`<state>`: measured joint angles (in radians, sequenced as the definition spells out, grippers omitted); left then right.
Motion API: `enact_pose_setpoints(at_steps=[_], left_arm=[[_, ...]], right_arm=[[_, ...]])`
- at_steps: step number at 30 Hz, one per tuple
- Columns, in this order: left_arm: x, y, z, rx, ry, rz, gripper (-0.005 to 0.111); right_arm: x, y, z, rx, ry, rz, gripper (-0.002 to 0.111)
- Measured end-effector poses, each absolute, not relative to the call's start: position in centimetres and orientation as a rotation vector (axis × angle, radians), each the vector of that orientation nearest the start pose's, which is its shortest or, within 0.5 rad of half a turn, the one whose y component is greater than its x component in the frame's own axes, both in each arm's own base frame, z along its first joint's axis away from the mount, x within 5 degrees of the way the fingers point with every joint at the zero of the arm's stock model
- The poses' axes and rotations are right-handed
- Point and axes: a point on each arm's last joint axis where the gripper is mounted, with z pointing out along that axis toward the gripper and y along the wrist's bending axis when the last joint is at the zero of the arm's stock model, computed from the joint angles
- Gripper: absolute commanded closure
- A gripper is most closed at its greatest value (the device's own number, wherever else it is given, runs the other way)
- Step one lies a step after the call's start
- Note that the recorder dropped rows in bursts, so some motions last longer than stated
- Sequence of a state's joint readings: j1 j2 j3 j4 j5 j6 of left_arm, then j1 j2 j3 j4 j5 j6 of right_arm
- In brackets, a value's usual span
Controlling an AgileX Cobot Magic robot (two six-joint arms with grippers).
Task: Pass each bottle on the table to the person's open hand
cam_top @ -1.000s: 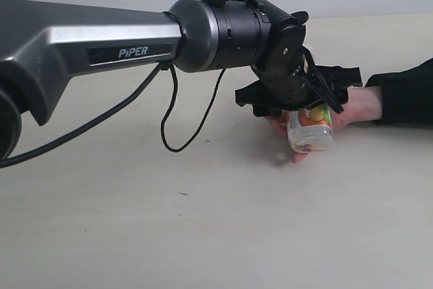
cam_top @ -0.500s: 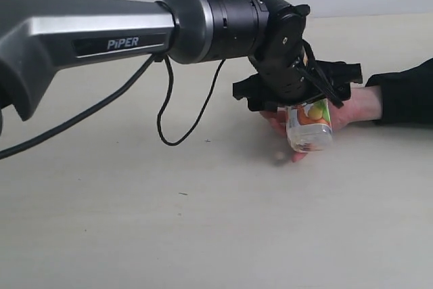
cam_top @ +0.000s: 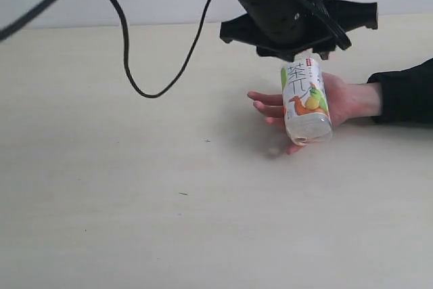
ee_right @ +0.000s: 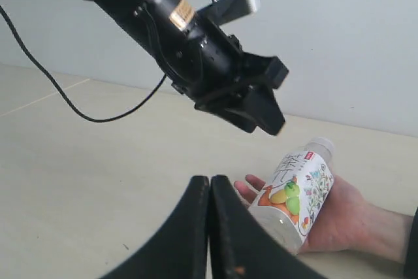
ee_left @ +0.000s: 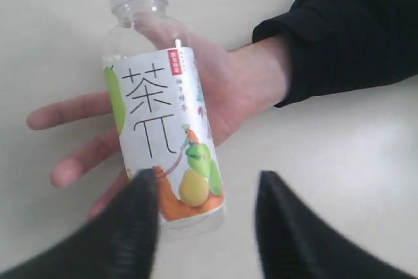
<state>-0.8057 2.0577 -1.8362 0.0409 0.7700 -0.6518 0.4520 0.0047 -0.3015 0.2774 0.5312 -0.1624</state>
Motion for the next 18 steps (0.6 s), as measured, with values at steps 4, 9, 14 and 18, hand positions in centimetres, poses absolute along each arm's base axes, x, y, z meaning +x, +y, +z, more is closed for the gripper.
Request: enact_pose_setpoints(at_steps=[4, 9, 14, 18], left_arm=[[32.0, -32.7, 30.1, 0.307, 2.521, -0.511, 0.104], [30.6, -31.0, 32.6, 0.492, 2.521, -0.395, 0.104], [29.2, -29.3, 33.5, 0.602, 2.543, -0.304, 0.104], [27.7, -28.3, 33.4, 0.636, 2.525, -0.307, 0.104]], right_arm=[[2.3, 2.5, 26.5, -0.424, 1.674, 0.512, 0.108], [2.3, 2.5, 26.5, -0.424, 1.674, 0.512, 0.108], [2.3, 2.5, 26.5, -0.424, 1.674, 0.512, 0.108], [2.3, 2.5, 26.5, -0.424, 1.674, 0.512, 0.108]])
